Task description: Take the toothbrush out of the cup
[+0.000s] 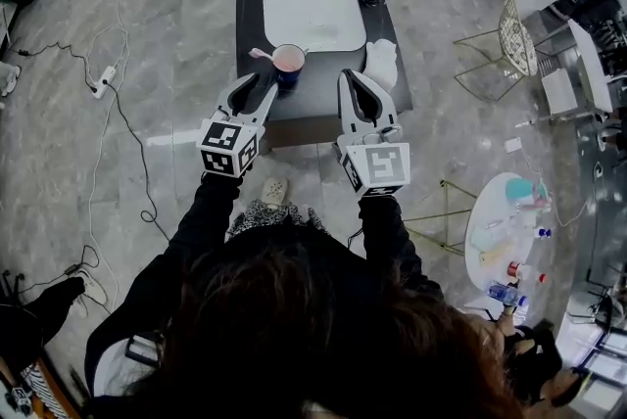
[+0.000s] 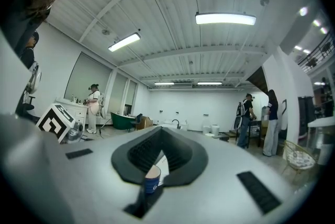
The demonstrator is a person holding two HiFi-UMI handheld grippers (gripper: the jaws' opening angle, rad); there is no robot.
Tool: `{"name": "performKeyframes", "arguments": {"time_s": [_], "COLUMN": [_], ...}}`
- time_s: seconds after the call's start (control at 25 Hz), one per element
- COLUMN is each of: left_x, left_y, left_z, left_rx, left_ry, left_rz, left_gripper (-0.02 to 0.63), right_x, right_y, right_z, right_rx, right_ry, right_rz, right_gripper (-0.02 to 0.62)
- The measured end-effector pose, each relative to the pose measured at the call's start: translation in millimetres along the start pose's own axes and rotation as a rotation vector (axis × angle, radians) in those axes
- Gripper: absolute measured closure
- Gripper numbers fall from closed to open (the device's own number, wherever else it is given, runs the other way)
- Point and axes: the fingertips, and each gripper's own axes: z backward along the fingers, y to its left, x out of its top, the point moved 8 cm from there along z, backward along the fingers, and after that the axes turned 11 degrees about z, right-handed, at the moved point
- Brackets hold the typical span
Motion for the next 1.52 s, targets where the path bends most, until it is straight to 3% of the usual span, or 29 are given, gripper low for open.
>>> {"name": "performKeyframes", "arguments": {"time_s": [0.12,0.36,0.8,1.08,1.52], "left_x": [-9.5,-30.1,-15.8,-13.0,-2.9], "left_y": [10.2,28.7,42.0,44.8,34.3], "left_z": [-16.4,-45.4,-79.6,-84.6,-82.6], "left_rx": [-0.016,0.010,0.033,0.035,-0.033], "left_ry": [0.037,0.106,0.111,0.134,0.115], "left_rz": [0.049,0.065,-0.006,-0.050,-0.083], "left_gripper": [0.427,0.402,0.405,0.544,0.575], "right_x": [-4.1,-7.2,-20.6,-21.0,-21.7], "right_y": [-1.9,-0.2,-5.7,-12.0,-12.1], "right_z": [-9.2,-21.2,-30.5,-33.3,-31.7], "right_rx": [0.007,0.020,0.019,0.010,0.009], "right_ry": [0.016,0.034,0.071,0.061,0.052], "right_rz": [0.006,0.015,0.015,0.008,-0.003], "right_gripper": [0.591,0.591,0.591,0.591,0.591]}}
